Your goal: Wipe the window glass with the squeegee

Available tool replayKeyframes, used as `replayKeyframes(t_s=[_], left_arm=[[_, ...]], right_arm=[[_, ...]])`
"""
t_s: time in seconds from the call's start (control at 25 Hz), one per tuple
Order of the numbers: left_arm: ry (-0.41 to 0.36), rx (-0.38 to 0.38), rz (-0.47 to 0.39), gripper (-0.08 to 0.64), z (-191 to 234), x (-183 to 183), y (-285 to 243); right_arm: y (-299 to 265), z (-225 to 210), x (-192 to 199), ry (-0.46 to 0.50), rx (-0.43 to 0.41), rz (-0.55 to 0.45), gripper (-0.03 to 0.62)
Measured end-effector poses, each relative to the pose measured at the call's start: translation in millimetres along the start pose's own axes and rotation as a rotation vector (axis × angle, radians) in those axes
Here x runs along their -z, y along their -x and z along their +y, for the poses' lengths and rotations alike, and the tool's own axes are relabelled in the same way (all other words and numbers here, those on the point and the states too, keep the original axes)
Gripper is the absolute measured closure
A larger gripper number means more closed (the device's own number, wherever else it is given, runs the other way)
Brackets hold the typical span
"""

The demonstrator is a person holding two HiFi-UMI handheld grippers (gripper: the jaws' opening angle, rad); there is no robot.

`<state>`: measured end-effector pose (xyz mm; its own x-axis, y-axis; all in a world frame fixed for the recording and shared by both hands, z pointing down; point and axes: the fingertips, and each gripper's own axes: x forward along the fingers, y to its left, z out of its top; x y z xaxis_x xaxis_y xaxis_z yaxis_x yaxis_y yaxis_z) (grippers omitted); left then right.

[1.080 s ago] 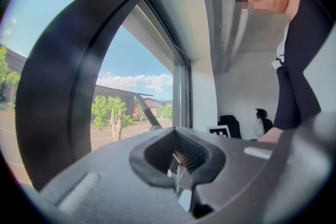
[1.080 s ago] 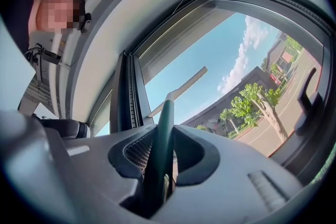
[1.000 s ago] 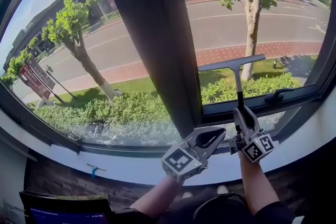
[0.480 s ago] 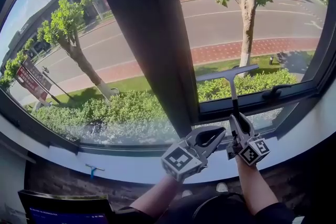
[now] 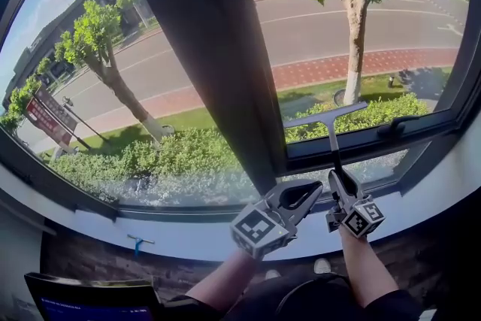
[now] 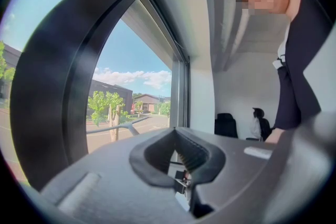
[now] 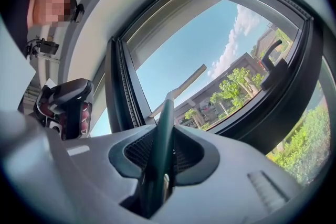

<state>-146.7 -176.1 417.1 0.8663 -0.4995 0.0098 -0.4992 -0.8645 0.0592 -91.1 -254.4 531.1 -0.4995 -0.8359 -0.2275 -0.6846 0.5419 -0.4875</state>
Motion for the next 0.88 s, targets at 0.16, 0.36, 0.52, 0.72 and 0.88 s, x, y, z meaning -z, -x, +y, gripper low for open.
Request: replayKeyframes(t_s=[0.16, 0.36, 0.52, 0.72, 0.88], left_arm=[[0.001, 0.002, 0.006, 0.557, -2, 0, 0], [0.006, 0.008, 0.011, 0.557, -6, 1, 0], [0.022, 0.022, 0.019, 0.557, -10, -1, -1], [0.022, 0.007, 0.026, 0.557, -7, 8, -1], [0.028, 0.005, 0.037, 0.557, -7, 16, -2]], right_arm=[[3, -3, 7, -0.006, 0.005, 0.014, 0.494], [7, -6, 15, -0.007, 0.017, 0.045, 0.494], [12, -11, 26, -0.01, 0.033, 0.084, 0.494], [14, -16, 37, -0.033, 0.043, 0.11, 0.494], [15, -19, 45, -0.046, 0.04, 0.121, 0.494]])
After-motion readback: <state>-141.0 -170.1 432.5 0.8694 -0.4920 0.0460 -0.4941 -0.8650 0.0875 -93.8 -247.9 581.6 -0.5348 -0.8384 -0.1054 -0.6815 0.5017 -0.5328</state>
